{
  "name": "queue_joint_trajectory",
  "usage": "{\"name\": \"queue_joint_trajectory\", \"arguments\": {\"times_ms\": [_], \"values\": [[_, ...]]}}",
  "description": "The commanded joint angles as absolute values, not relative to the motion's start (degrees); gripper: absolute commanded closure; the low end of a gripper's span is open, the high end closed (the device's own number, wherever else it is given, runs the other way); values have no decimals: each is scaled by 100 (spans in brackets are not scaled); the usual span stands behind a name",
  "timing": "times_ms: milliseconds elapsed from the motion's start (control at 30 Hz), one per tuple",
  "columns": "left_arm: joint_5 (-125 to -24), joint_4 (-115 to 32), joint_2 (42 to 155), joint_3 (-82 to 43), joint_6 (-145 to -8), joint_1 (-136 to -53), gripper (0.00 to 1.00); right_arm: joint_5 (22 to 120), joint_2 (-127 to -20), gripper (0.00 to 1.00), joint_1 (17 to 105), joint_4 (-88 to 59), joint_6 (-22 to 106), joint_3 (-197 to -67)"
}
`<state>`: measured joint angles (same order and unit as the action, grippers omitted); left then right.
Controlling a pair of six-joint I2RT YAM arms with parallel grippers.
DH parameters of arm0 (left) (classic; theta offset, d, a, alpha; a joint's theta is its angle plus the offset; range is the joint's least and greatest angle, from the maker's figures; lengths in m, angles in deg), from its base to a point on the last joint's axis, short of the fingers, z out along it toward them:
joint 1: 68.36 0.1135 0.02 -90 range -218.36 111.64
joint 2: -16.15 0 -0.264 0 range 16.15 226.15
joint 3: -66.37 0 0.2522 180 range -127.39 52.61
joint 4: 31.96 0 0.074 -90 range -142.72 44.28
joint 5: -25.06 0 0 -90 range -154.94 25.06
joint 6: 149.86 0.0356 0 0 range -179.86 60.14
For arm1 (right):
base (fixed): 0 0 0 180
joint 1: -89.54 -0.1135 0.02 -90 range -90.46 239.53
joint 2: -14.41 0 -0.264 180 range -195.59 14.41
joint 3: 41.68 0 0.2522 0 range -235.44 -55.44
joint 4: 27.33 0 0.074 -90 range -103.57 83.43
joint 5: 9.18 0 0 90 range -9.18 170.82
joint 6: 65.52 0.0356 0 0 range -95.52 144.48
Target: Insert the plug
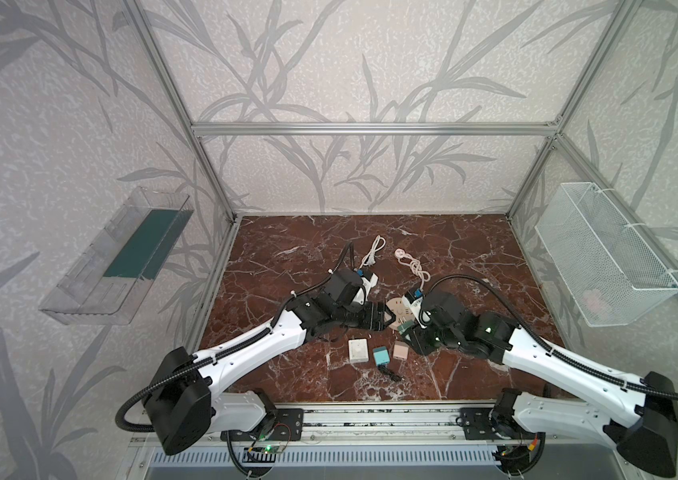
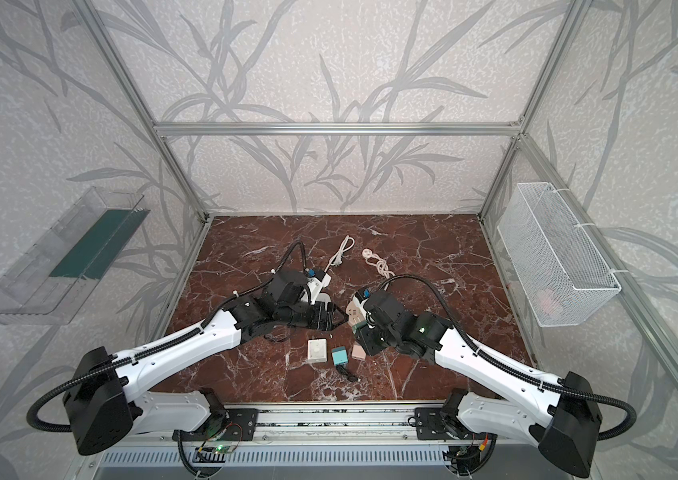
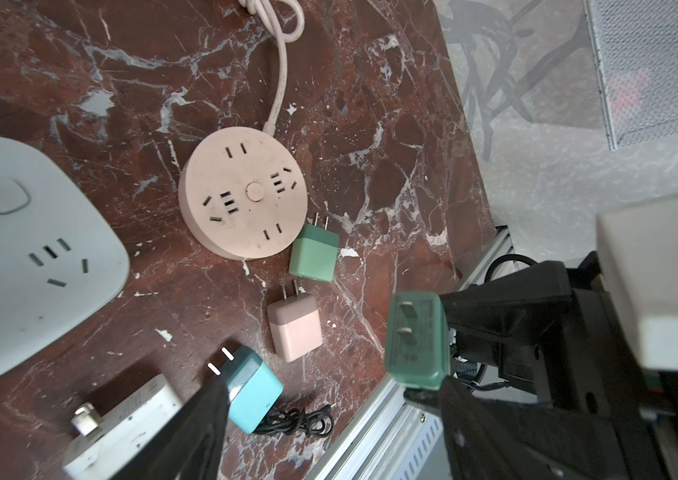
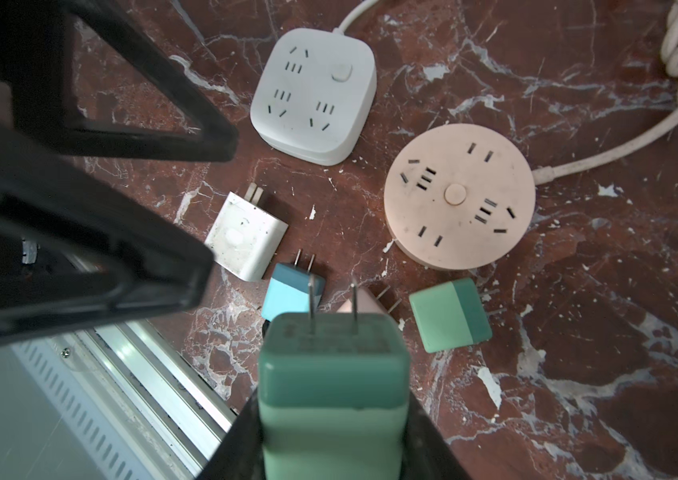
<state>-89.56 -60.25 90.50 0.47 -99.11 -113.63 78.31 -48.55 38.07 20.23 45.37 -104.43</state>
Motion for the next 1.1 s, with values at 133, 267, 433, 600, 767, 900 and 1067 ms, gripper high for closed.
{"name": "queue_joint_trajectory", "arguments": {"times_ms": [133,267,433,600,767,900,1067], "values": [[-9652,-4995,9024,465,-10578,-11388,27,7976,-4878,100,3659,1715,4289,-10762],[-9727,-4784,8975,592,-10703,-11430,28,8029,-4922,100,3637,1621,4199,-10816],[-9815,-4630,8975,635,-10788,-11433,32,8052,-4973,100,3626,1526,4116,-10876],[-9951,-4384,9092,695,-10940,-11437,44,8012,-5043,100,3587,1396,4048,-10907],[-10132,-4178,9247,692,-11054,-11432,63,8097,-5152,100,3532,1315,3996,-10914],[-10219,-4048,9323,732,-11127,-11435,76,8182,-5204,100,3496,1213,3979,-10888],[-10212,-3941,9350,816,-11188,-11433,100,8314,-5194,97,3500,1034,3978,-10832]]}}
